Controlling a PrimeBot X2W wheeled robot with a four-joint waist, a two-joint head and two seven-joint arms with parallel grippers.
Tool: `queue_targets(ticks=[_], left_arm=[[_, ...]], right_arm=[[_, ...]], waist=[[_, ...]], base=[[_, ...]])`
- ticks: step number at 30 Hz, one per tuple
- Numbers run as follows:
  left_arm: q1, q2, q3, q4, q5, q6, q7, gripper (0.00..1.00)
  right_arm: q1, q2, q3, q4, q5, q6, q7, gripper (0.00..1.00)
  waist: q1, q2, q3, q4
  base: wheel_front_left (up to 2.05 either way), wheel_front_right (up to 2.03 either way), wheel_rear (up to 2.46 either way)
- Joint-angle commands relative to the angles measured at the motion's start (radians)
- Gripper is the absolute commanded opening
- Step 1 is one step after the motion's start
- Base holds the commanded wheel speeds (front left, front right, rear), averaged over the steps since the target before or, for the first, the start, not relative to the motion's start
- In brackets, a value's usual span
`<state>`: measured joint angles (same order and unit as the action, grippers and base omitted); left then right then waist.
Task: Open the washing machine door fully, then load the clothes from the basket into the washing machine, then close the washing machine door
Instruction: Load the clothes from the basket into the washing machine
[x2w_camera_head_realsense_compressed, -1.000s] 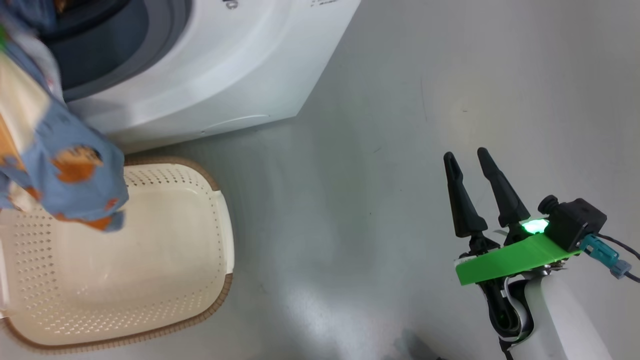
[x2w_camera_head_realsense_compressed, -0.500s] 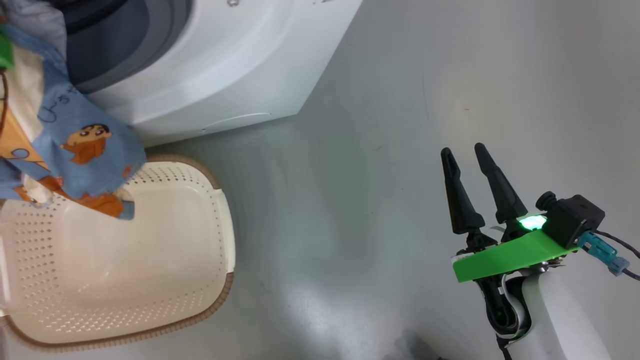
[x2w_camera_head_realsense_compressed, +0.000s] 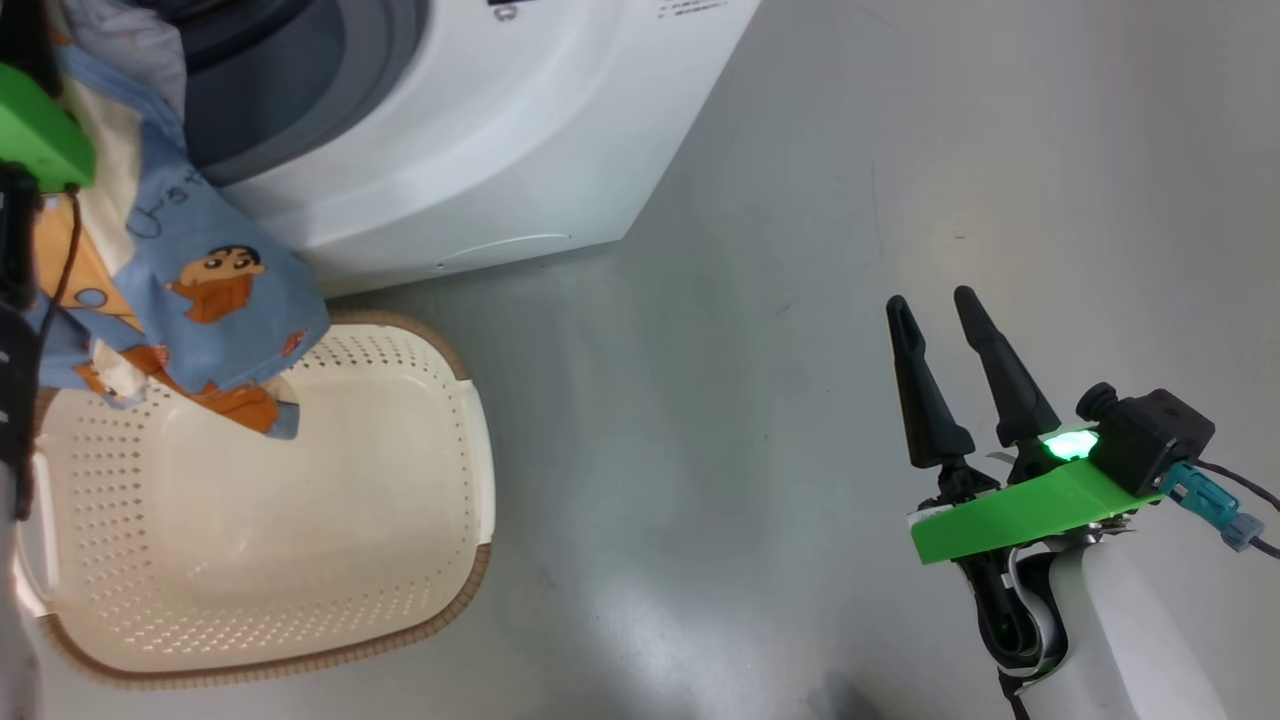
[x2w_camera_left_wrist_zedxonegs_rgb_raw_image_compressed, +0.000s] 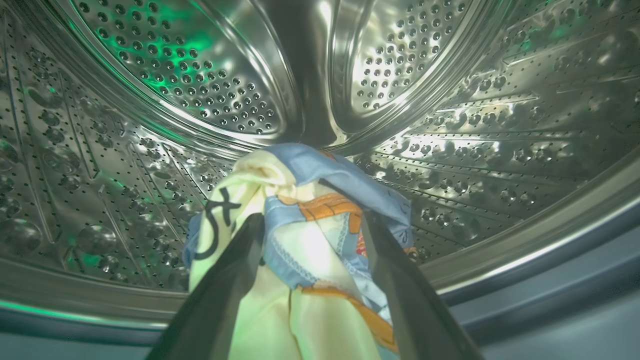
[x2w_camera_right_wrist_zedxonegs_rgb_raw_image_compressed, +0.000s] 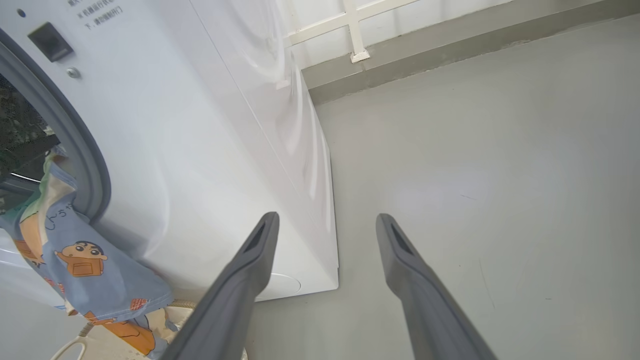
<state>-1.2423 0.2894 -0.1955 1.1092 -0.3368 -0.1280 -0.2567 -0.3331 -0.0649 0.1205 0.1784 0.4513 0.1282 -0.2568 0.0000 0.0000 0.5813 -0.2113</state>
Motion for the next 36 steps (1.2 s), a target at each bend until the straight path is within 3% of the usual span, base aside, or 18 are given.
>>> queue_targets(ticks=[1, 16, 36], left_arm=[[-0.009, 0.038, 0.005, -0.033, -0.016, -0.002, -0.005, 1.0], [0.148, 0.008, 0.05, -0.253, -0.089, -0.003, -0.005, 1.0], [0.655, -0.088, 0.209, -0.674, -0.005, -0.003, -0.005, 1.0]], right_arm=[[0.017, -0.006, 0.018, -0.02, 0.011, 0.003, -0.005, 1.0], [0.014, -0.029, -0.001, -0.027, 0.004, 0.003, -0.005, 1.0], [0.033, -0.058, -0.04, -0.04, -0.004, 0.003, -0.005, 1.0]], waist=[[0.0, 0.0, -0.003, 0.006], [0.0, 0.0, -0.013, 0.055], [0.0, 0.0, -0.035, 0.131]], base=[[0.0, 0.0, 0.0], [0.0, 0.0, 0.0], [0.0, 0.0, 0.0]])
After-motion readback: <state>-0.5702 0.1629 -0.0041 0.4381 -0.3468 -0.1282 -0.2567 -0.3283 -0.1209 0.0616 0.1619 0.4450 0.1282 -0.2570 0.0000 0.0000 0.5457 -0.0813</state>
